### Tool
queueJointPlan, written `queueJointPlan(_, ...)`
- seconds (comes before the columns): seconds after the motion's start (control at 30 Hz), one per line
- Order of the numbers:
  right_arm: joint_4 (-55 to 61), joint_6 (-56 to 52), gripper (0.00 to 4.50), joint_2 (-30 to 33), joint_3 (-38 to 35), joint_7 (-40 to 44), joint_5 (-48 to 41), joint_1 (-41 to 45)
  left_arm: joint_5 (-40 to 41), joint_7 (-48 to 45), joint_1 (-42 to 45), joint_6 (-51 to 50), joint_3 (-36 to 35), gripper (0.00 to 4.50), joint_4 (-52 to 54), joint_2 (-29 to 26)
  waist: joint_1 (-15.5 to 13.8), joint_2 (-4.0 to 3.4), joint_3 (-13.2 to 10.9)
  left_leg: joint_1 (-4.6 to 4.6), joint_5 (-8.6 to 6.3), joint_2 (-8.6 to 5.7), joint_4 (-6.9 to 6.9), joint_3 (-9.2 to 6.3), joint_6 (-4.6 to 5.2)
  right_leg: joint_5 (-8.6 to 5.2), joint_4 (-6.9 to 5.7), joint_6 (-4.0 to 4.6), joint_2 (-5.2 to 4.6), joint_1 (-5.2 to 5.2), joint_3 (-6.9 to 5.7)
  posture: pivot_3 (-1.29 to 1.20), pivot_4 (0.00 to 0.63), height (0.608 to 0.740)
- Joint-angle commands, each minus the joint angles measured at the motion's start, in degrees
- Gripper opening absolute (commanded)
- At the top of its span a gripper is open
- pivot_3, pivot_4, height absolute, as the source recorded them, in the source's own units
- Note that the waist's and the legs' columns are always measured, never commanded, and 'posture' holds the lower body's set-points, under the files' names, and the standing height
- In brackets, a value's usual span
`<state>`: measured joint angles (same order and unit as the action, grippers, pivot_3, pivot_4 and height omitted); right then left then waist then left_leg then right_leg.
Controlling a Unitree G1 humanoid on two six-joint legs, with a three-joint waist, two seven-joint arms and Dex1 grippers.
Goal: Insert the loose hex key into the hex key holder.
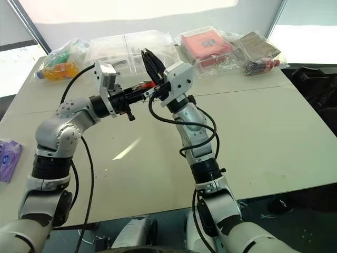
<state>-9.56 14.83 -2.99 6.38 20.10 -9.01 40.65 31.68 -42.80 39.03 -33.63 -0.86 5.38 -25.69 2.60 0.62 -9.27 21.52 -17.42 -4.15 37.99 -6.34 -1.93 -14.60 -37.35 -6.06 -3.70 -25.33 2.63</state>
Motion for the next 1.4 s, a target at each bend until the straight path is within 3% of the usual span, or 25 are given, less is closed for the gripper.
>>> queueJointPlan(0.03, 2.06, 0.45, 0.02, -0.26, 0.11, -0.04, 0.23, 0.8, 0.77, 0.44, 1.24, 0.48, -1.9, 0.0, 1.32, 0.15, 0.0, 0.0, 0.0, 0.0, 0.0, 0.0, 0.0, 0.0, 0.0, 0.0, 0.0, 0.0, 0.0, 0.0, 0.0, 0.0, 0.15, 0.74)
queueJointPlan(1.4, 1.5, 0.87, 0.02, 0.01, -0.06, -0.31, 1.02, -0.08, 1.77, 0.94, 1.6, 0.87, -2.84, 0.0, 0.52, 0.47, 0.0, 0.0, 0.0, 0.0, 0.0, 0.0, 0.0, 0.0, 0.0, 0.0, 0.0, 0.0, 0.0, 0.0, 0.0, 0.0, 0.15, 0.74)
